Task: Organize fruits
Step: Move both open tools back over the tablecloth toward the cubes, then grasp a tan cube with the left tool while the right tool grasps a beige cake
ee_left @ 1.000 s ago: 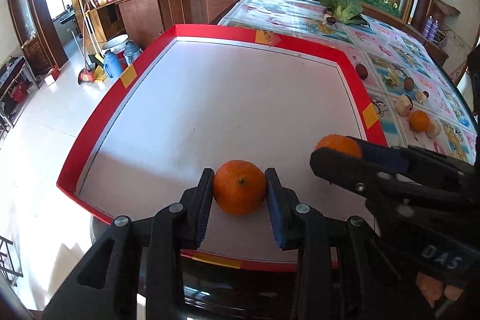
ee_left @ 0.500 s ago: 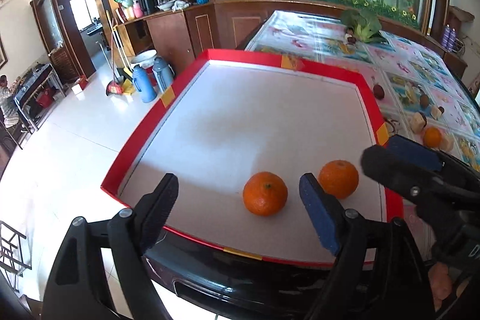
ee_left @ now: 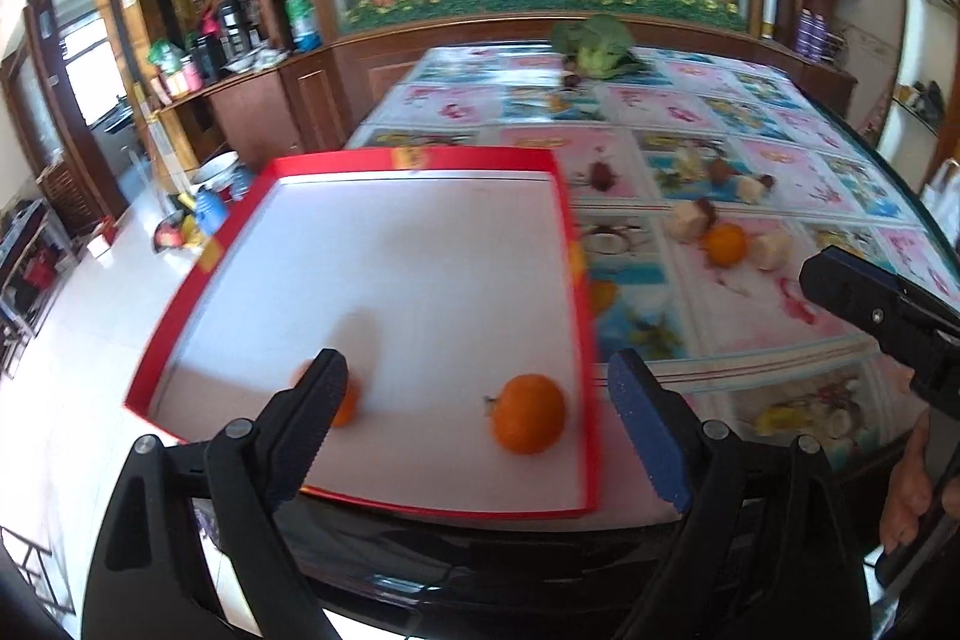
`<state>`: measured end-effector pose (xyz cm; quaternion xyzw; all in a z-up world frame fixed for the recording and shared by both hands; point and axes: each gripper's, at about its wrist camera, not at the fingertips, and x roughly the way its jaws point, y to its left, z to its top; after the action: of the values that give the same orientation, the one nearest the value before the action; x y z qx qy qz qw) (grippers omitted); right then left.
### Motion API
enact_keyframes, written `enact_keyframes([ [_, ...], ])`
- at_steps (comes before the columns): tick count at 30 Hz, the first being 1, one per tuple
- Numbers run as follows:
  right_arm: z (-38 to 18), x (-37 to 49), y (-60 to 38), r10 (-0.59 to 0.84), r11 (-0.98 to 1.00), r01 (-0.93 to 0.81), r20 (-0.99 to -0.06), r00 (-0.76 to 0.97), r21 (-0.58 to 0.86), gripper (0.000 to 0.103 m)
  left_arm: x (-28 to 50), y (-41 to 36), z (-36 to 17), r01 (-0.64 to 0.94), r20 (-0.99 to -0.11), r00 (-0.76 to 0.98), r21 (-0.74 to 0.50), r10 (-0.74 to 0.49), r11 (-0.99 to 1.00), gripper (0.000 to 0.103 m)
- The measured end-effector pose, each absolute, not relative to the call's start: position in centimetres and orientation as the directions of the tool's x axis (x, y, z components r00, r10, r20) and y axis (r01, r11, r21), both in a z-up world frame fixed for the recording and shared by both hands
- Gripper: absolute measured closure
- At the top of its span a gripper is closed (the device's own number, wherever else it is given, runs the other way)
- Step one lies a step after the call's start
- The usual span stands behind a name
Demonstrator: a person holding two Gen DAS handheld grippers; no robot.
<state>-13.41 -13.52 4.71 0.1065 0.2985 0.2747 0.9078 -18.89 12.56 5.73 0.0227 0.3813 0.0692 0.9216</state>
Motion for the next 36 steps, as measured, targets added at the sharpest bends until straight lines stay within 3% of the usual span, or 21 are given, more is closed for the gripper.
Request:
enact_keyframes([
  [5,3.9,-13.8,-18.5,0.423,0.906,-0.318,-0.559,0.713,0.28,0.035,-18.3,7.5,5.3,0.015,-0.718,0.694,0.094,0.057,0.995,0.013],
  [11,2.6,-12.2,-19.7,0.368,0.929,-0.295,-0.659,0.656,0.224,0.035,-16.8,1.5,4.4,0.165,-0.747,0.663,0.075,-0.055,0.983,0.013],
  [15,1.7,-10.8,-18.7,0.329,0.942,-0.27,-0.705,0.629,0.198,0.058,-15.4,-1.3,3.5,0.235,-0.765,0.637,0.072,-0.098,0.969,0.013],
  [20,1.0,-9.9,-19.1,0.3,0.953,-0.229,-0.729,0.615,0.199,0.072,-14.1,-2.7,3.1,0.278,-0.776,0.613,0.04,-0.145,0.96,0.014],
  [21,0.9,-9.9,-19.1,0.296,0.954,-0.227,-0.729,0.618,0.195,0.081,-14.0,-2.9,3.1,0.289,-0.777,0.609,0.029,-0.16,0.957,0.018],
  [27,0.9,-9.9,-20.2,0.36,0.933,-0.227,-0.707,0.609,0.279,0.082,-12.4,-4.6,2.7,0.339,-0.79,0.581,0.016,-0.196,0.941,0.034],
  [34,0.6,-9.5,-22.5,0.453,0.878,-0.169,-0.661,0.598,0.448,0.082,-11.1,-6.8,2.4,0.382,-0.791,0.568,0.008,-0.228,0.924,0.041],
  [36,0.7,-9.6,-22.3,0.443,0.884,-0.172,-0.662,0.605,0.434,0.082,-10.5,-7.0,1.9,0.385,-0.805,0.546,-0.005,-0.232,0.923,0.055],
])
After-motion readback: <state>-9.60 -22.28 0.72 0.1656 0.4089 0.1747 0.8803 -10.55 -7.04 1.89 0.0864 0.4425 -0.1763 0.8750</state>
